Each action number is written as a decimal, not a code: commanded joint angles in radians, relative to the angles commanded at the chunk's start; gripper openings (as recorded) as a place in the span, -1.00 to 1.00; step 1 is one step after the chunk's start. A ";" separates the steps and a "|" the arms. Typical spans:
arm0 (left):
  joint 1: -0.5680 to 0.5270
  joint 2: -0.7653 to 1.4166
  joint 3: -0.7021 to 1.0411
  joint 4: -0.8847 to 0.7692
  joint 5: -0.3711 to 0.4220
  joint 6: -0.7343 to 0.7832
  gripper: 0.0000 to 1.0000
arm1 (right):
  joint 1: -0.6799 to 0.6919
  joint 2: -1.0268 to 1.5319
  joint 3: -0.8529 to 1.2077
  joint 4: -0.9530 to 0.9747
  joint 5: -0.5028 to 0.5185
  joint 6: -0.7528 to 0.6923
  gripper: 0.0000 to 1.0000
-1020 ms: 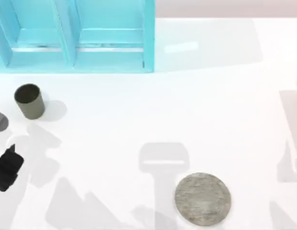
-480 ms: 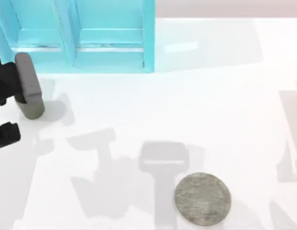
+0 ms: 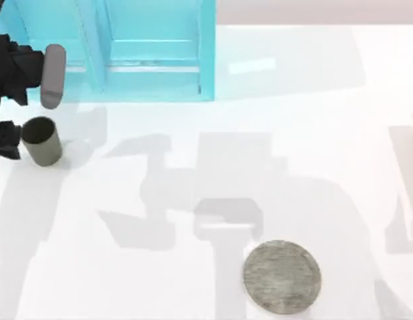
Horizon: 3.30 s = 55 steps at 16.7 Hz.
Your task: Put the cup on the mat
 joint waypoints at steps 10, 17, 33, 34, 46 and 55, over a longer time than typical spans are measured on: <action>0.002 0.144 0.238 -0.135 -0.011 0.110 1.00 | 0.000 0.000 0.000 0.000 0.000 0.000 1.00; 0.001 0.161 0.139 -0.022 -0.011 0.108 1.00 | 0.000 0.000 0.000 0.000 0.000 0.000 1.00; 0.005 0.207 -0.066 0.232 -0.010 0.113 0.25 | 0.000 0.000 0.000 0.000 0.000 0.000 1.00; 0.005 0.207 -0.066 0.232 -0.010 0.113 0.10 | 0.000 0.000 0.000 0.000 0.000 0.000 1.00; 0.005 0.207 -0.066 0.232 -0.010 0.113 -1.00 | 0.000 0.000 0.000 0.000 0.000 0.000 1.00; -0.031 0.210 -0.049 0.220 -0.010 0.022 -1.00 | 0.000 0.000 0.000 0.000 0.000 0.000 1.00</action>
